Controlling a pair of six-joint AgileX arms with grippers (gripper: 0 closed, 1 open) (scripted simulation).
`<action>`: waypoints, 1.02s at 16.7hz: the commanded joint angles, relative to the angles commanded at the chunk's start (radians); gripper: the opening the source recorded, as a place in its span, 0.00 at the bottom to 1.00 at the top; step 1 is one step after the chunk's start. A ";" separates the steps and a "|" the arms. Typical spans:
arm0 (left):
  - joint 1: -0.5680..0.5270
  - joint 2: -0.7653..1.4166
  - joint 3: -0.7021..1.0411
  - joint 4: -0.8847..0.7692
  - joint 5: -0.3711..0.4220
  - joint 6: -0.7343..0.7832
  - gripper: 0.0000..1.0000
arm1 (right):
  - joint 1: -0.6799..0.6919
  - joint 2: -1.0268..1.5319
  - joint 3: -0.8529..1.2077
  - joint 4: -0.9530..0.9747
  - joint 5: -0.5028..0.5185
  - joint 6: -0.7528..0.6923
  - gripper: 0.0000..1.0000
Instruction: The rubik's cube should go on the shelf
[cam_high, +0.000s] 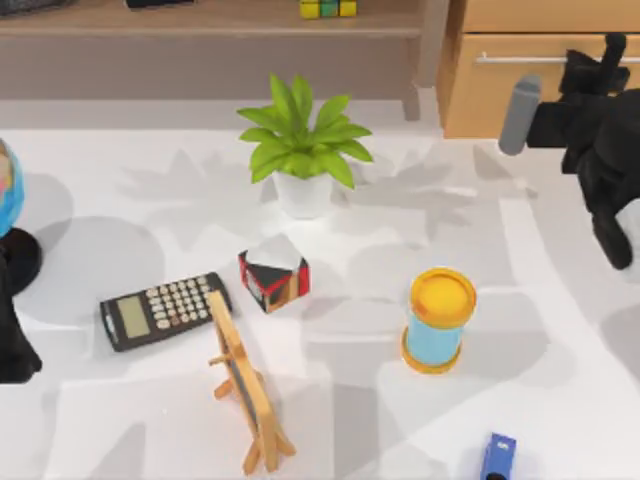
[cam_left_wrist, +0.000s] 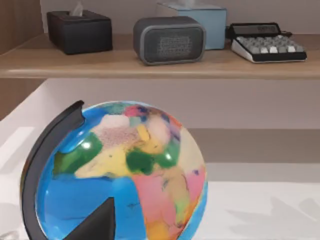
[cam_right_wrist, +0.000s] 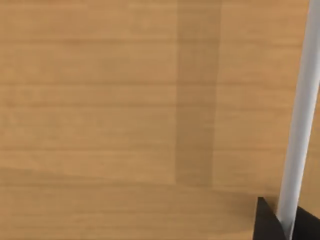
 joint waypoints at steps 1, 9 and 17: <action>0.000 0.000 0.000 0.000 0.000 0.000 1.00 | -0.002 0.013 0.033 -0.018 -0.006 0.001 0.00; 0.000 0.000 0.000 0.000 0.000 0.000 1.00 | -0.004 0.030 0.081 -0.044 -0.015 0.001 0.15; 0.000 0.000 0.000 0.000 0.000 0.000 1.00 | -0.004 0.030 0.081 -0.044 -0.015 0.001 0.75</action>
